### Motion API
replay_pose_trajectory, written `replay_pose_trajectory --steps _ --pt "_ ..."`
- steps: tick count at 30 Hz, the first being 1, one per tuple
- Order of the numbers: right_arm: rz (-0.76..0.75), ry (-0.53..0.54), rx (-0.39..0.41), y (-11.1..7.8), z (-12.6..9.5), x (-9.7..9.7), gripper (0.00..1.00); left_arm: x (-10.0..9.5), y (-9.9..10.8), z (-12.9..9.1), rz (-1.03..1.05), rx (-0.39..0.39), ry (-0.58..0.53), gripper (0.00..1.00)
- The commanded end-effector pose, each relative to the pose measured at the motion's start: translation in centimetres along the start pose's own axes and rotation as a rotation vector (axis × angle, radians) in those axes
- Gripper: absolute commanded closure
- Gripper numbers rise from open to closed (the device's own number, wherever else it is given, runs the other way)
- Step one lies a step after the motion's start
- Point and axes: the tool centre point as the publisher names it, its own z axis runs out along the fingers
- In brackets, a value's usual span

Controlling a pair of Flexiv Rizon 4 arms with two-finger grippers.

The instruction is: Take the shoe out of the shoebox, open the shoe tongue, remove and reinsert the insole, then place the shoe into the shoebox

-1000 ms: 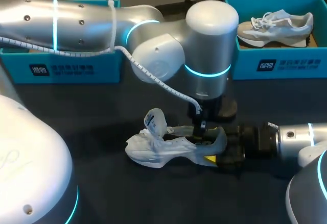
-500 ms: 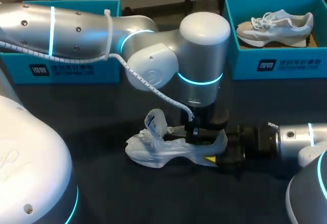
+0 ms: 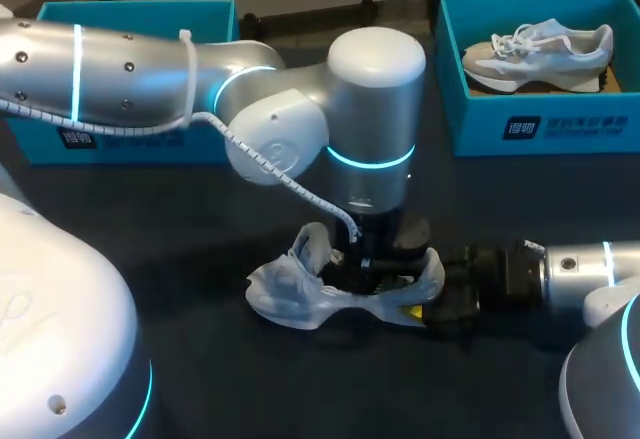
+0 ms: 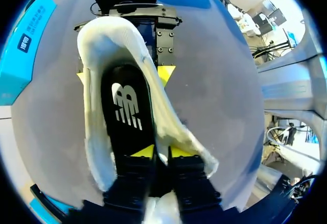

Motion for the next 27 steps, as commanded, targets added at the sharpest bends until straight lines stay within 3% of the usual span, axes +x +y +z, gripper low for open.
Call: replay_pose_trajectory --steps 1,16,23,27 --pt "0.001 0.0 0.004 0.1 -0.1 0.0 1.0 0.2 0.3 1.0 -0.008 0.002 -0.002 0.6" --pt "0.001 0.0 0.004 0.1 -0.1 0.0 1.0 -1.1 0.7 2.8 -0.032 -0.01 -0.068 0.54" --pt "0.001 0.0 0.004 0.1 -0.1 0.0 1.0 -1.6 0.6 4.4 -0.064 -0.049 -0.159 0.6" --pt "0.001 0.0 0.004 0.1 -0.1 0.0 1.0 -3.0 0.7 4.2 -0.12 -0.076 -0.214 0.67"
